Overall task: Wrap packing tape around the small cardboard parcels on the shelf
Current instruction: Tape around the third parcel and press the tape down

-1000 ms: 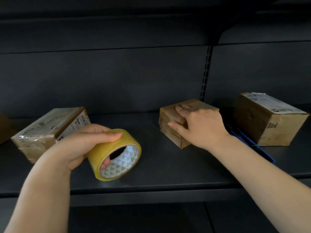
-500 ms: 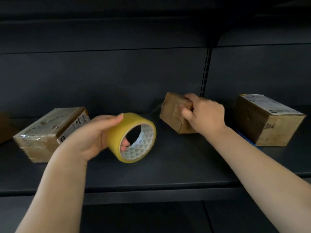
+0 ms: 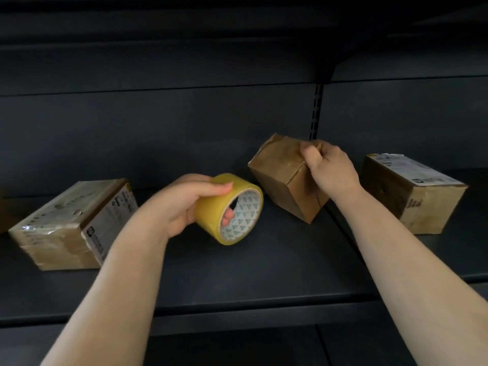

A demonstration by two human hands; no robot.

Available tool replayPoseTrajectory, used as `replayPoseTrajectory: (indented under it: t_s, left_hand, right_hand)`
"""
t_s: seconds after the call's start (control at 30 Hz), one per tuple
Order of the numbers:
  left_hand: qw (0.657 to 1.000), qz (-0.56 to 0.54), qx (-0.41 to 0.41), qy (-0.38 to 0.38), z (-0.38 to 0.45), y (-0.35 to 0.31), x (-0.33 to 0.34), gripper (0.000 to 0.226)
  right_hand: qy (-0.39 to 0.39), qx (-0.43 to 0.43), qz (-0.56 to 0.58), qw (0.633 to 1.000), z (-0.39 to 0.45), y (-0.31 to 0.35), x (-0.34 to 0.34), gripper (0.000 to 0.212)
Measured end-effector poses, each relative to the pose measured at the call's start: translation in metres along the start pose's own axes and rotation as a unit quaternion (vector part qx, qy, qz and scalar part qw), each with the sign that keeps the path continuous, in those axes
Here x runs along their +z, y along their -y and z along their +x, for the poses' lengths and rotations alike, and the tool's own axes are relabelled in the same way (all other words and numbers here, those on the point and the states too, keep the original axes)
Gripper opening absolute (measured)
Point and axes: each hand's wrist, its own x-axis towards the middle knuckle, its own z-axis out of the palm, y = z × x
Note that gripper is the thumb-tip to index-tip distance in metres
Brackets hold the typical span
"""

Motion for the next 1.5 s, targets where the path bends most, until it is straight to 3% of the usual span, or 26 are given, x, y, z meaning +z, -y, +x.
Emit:
replayPoseTrajectory:
  t_s: [0.13, 0.23, 0.3, 0.37, 0.53, 0.6, 0.73, 0.8, 0.97, 1.07, 1.23, 1.37, 1.5]
  left_hand:
    - [1.000, 0.018, -0.009, -0.002, 0.018, -0.012, 0.013, 0.012]
    - [0.999, 0.035, -0.006, 0.001, 0.028, -0.018, 0.021, 0.013]
    - [0.999, 0.035, -0.010, 0.002, 0.031, -0.019, 0.024, 0.013]
    - [1.000, 0.025, -0.008, 0.006, 0.033, -0.018, 0.025, 0.012]
    - [1.000, 0.029, 0.008, 0.008, 0.041, -0.016, 0.029, 0.017]
    - [0.999, 0.030, 0.007, 0.013, 0.045, -0.017, 0.034, 0.018]
    - [0.999, 0.032, 0.006, 0.013, 0.049, -0.016, 0.036, 0.020]
    - [0.999, 0.049, 0.013, 0.000, 0.049, -0.015, 0.034, 0.019]
    - [0.997, 0.065, 0.037, 0.027, 0.043, 0.004, 0.018, 0.033]
    - [0.997, 0.048, 0.043, 0.047, 0.041, 0.015, 0.018, 0.030]
    - [0.996, 0.085, 0.037, 0.009, 0.042, 0.006, 0.025, 0.034]
    - [0.995, 0.089, 0.028, -0.020, 0.042, -0.002, 0.030, 0.019]
    - [0.988, 0.142, 0.002, -0.066, 0.039, 0.009, 0.037, 0.025]
  right_hand:
    - [0.015, 0.068, 0.109, 0.992, 0.012, -0.012, -0.007, 0.038]
    - [0.020, 0.044, 0.125, 0.991, 0.018, -0.016, -0.013, 0.034]
    - [0.033, -0.042, 0.084, 0.995, 0.019, -0.013, -0.019, 0.045]
    - [0.070, -0.112, -0.001, 0.991, 0.023, -0.009, -0.024, 0.043]
    - [0.121, -0.057, -0.220, 0.966, 0.033, 0.005, -0.038, 0.033]
    - [0.119, -0.036, -0.276, 0.953, 0.031, 0.012, -0.037, 0.053]
    - [0.152, -0.013, -0.305, 0.940, 0.033, 0.021, -0.035, 0.090]
    - [0.185, -0.018, -0.340, 0.922, 0.035, 0.026, -0.031, 0.099]
    - [0.212, -0.019, -0.233, 0.949, 0.033, 0.024, -0.028, 0.095]
    - [0.220, -0.022, -0.252, 0.942, 0.031, 0.023, -0.025, 0.097]
    - [0.200, -0.005, -0.223, 0.954, 0.035, 0.028, -0.027, 0.087]
    - [0.191, -0.014, -0.315, 0.930, 0.039, 0.035, -0.019, 0.104]
    - [0.209, -0.010, -0.315, 0.926, 0.043, 0.037, -0.018, 0.101]
